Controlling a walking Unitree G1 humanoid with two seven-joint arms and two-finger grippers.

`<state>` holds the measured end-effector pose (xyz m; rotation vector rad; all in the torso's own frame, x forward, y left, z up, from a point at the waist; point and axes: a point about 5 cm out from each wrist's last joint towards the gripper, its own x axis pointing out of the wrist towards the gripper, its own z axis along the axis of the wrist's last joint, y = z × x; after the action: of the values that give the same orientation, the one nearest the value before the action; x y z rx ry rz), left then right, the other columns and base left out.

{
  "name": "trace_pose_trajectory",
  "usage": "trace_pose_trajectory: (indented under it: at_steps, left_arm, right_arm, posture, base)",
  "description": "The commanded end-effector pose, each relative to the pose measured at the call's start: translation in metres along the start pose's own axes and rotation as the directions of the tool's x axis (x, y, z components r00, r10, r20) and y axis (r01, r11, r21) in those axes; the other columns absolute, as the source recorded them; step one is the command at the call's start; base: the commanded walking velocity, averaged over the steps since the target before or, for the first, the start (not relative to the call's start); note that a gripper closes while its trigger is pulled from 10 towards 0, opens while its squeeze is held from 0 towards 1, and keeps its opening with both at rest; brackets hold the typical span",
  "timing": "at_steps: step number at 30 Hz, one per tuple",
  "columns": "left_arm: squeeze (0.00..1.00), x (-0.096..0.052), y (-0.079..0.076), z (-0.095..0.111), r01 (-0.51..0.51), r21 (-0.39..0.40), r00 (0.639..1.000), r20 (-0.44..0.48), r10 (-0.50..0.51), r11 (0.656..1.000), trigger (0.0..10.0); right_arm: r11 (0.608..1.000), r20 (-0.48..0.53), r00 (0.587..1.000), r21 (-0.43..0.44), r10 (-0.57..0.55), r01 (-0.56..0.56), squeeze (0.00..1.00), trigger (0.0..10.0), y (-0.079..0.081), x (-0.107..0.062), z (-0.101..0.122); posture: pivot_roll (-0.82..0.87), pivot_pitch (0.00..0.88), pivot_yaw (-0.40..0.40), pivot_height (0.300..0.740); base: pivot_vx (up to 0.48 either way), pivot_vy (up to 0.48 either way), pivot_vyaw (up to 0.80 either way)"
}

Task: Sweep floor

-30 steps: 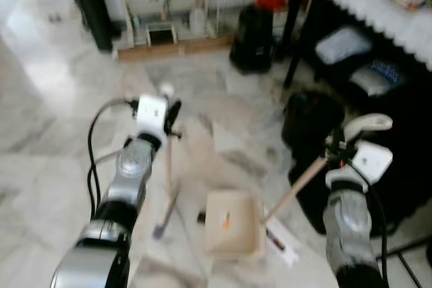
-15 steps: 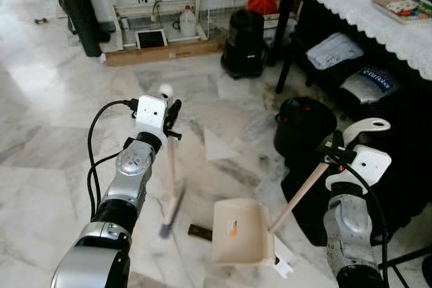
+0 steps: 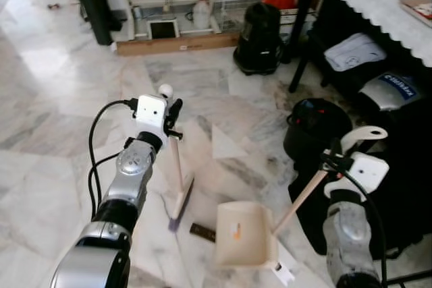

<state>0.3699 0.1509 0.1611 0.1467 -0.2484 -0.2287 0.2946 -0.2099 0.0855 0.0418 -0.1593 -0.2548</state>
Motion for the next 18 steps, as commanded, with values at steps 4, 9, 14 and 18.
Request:
trace_pose_trajectory:
  at_steps: [4,9,14,18]
  left_arm:
    - [0.0,0.004,0.0,0.011,0.005,0.024,0.999,0.045,-0.006,1.0,10.0]
    - [0.0,0.004,0.001,0.011,0.006,0.024,0.999,0.045,-0.007,1.0,10.0]
    - [0.0,0.004,0.002,0.011,0.004,0.028,0.999,0.045,-0.005,1.0,10.0]
    - [0.0,0.004,0.004,0.011,0.003,0.031,0.999,0.045,-0.004,1.0,10.0]
  right_arm:
    - [1.0,0.016,1.0,-0.011,-0.023,0.023,0.0,10.0,-0.011,-0.001,0.002]
    - [0.997,0.003,1.0,-0.072,0.005,-0.005,0.0,10.0,-0.012,-0.005,-0.003]
    - [0.997,-0.018,1.0,-0.079,0.001,-0.002,0.0,10.0,-0.013,-0.009,-0.009]
    - [0.994,-0.036,0.999,-0.108,-0.012,0.008,0.0,10.0,-0.019,-0.013,-0.014]
  posture:
    - [0.04,0.111,-0.036,0.74]
    - [0.04,0.113,-0.036,0.74]
    - [0.04,0.114,-0.036,0.74]
    - [0.05,0.116,-0.034,0.74]
  base:
    - [0.0,0.0,0.0]
    - [0.0,0.0,0.0]
    - [0.0,0.0,0.0]
    - [0.0,0.0,0.0]
